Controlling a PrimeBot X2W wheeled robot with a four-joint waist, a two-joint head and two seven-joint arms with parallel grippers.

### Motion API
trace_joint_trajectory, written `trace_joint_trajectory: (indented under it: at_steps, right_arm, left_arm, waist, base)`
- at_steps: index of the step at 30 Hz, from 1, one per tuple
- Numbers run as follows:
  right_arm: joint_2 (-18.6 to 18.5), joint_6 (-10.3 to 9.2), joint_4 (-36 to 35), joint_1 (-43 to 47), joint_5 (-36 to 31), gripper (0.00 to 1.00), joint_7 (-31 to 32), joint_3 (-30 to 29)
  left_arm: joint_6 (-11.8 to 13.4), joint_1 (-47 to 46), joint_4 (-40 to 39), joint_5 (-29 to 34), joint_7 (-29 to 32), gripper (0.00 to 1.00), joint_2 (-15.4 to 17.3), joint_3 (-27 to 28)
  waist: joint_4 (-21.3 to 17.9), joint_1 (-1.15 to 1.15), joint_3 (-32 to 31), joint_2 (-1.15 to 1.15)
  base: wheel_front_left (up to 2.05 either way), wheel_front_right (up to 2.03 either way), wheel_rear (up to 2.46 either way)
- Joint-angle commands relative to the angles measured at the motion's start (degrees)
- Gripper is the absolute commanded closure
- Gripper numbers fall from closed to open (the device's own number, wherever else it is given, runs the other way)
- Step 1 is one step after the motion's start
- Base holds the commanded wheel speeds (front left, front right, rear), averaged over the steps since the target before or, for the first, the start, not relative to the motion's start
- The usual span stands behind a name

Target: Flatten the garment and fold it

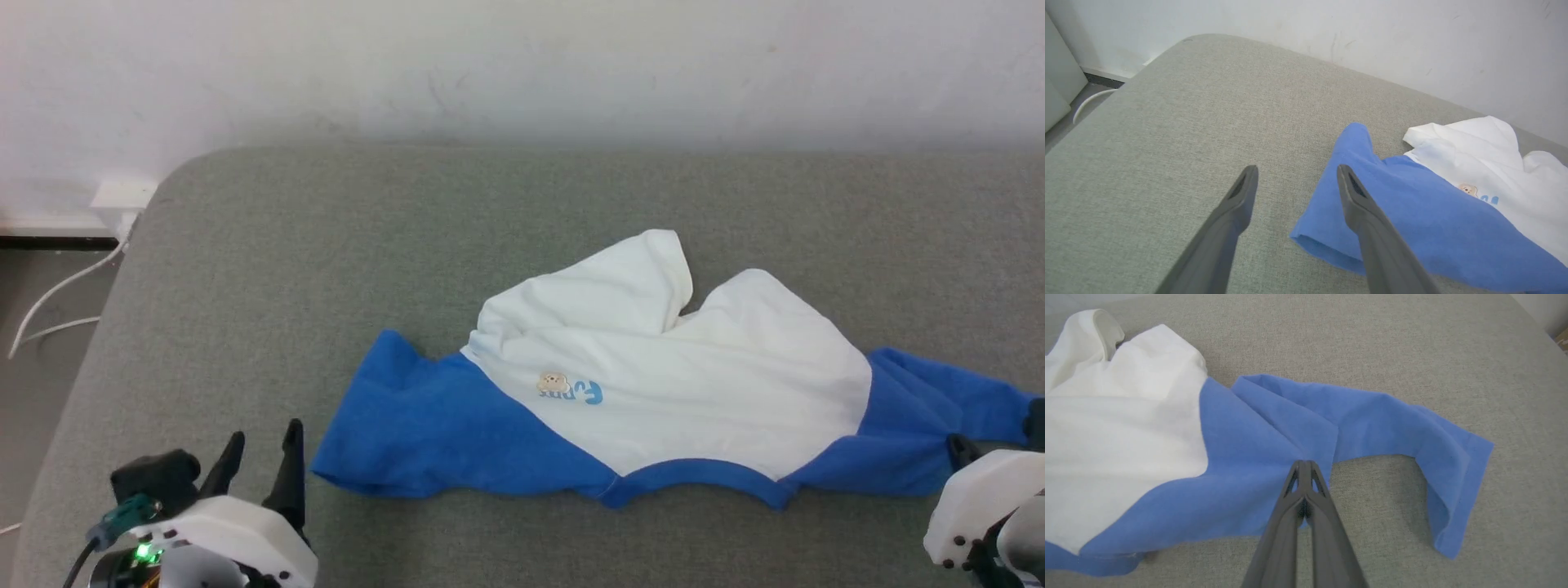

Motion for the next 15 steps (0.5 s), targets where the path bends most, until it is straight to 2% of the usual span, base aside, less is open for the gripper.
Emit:
trace_joint_trajectory:
  at_steps: [1, 5, 8, 11, 15]
  right_arm:
    - [0.01, -0.06, 0.38, 0.52, 0.27, 1.00, -0.38, 0.04]
    - [0.01, -0.06, 0.83, 1.35, 1.72, 1.00, -0.88, 0.40]
    - [0.01, -0.06, 0.88, 1.84, 2.47, 1.00, -1.09, 0.71]
    - [0.01, -0.06, 0.56, 2.06, 2.71, 1.00, -1.07, 0.87]
    - [0.01, -0.06, -0.11, 1.91, 2.76, 1.00, -0.85, 0.76]
  left_arm:
    - [0.32, 0.88, -0.65, 0.10, -0.99, 0.00, -0.04, 0.55]
    - [-2.23, 1.49, -1.66, -2.50, 0.11, 0.00, -1.93, -1.70]
    - [-4.32, 2.16, -1.80, -6.06, 4.88, 0.00, -3.80, -4.65]
    - [-5.17, 2.55, -1.70, -8.75, 11.25, 0.00, -4.69, -7.64]
    - [-5.01, 1.68, -0.89, -11.33, 15.99, 0.00, -6.30, -9.58]
  waist:
    - [0.29, 0.00, -0.33, -0.01]
    - [0.42, 0.00, -0.43, -0.01]
    - [0.36, 0.00, -0.45, -0.01]
    - [0.21, 0.00, -0.27, -0.01]
    - [-0.01, 0.00, 0.41, -0.01]
  base:
    - [0.00, 0.00, 0.00]
    - [0.00, 0.00, 0.00]
    - [0.00, 0.00, 0.00]
    - [0.00, 0.00, 0.00]
    - [0.00, 0.00, 0.00]
